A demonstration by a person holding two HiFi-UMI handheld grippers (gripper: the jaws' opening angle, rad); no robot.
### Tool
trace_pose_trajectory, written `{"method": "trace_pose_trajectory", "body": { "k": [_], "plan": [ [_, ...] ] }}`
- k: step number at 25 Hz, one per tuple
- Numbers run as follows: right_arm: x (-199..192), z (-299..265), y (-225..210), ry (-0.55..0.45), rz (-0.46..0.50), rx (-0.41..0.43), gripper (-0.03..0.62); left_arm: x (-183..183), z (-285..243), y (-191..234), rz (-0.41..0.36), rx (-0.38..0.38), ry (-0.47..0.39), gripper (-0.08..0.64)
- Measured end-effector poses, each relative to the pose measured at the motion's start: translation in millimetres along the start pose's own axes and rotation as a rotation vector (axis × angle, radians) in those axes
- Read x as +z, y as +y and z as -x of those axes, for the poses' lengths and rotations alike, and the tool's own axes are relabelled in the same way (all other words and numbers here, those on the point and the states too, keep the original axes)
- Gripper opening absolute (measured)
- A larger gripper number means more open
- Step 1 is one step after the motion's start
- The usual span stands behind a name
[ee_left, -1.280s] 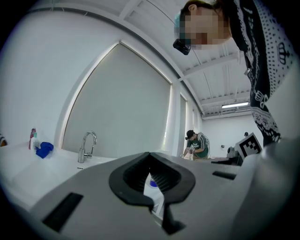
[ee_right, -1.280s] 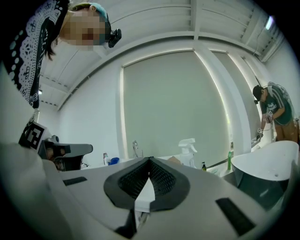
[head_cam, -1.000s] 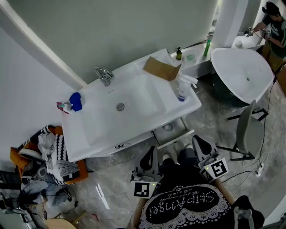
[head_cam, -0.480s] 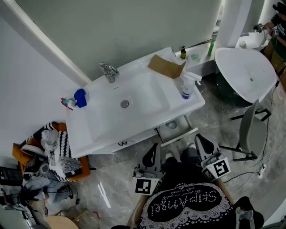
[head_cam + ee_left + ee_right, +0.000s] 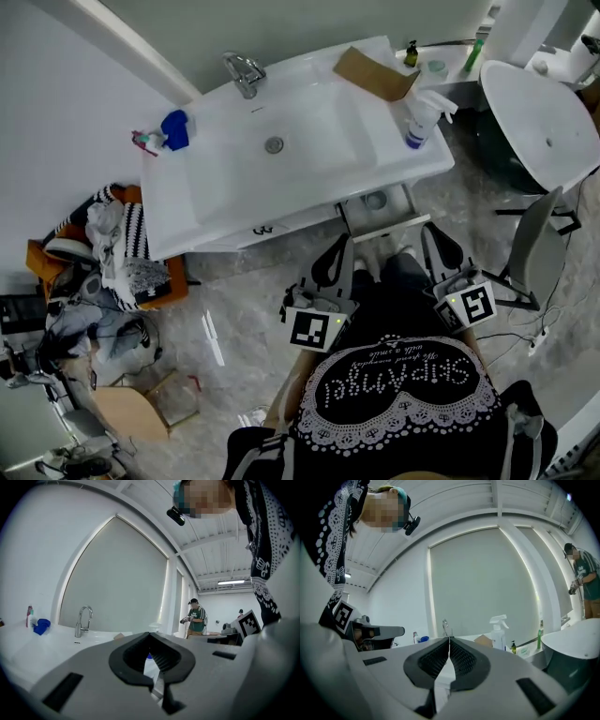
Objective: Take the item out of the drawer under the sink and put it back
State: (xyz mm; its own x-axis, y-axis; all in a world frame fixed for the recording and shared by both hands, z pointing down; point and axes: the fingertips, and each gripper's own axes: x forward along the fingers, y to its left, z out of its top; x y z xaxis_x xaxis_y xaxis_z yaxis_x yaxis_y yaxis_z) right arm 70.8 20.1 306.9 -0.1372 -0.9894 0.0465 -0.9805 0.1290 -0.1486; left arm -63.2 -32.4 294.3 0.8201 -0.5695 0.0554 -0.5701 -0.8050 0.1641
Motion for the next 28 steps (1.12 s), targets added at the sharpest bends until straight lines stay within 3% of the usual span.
{"method": "trace_pose_trajectory", "body": {
  "k": [8, 12, 16, 25, 28],
  "plan": [
    [-15, 2, 7, 0.021, -0.028, 0.02, 0.019, -11, 3, -8, 0.022, -0.008, 0.008, 0.005],
    [-20, 5, 4, 0.042, -0.042, 0.036, 0.018, -18, -1, -19, -0.013, -0.029, 0.035, 0.005],
    [-21, 9, 3, 0.062, -0.043, 0.035, 0.018, -26, -7, -37, -0.098, -0.108, 0.107, 0.005],
    [-19, 17, -1, 0.067, -0.082, 0.024, 0.018, -40, -21, -85, -0.104, -0.306, 0.171, 0.005],
    [-25, 25, -11, 0.098, -0.05, -0.006, 0.018, -44, -25, -94, -0.087, -0.343, 0.181, 0.005]
  ]
}}
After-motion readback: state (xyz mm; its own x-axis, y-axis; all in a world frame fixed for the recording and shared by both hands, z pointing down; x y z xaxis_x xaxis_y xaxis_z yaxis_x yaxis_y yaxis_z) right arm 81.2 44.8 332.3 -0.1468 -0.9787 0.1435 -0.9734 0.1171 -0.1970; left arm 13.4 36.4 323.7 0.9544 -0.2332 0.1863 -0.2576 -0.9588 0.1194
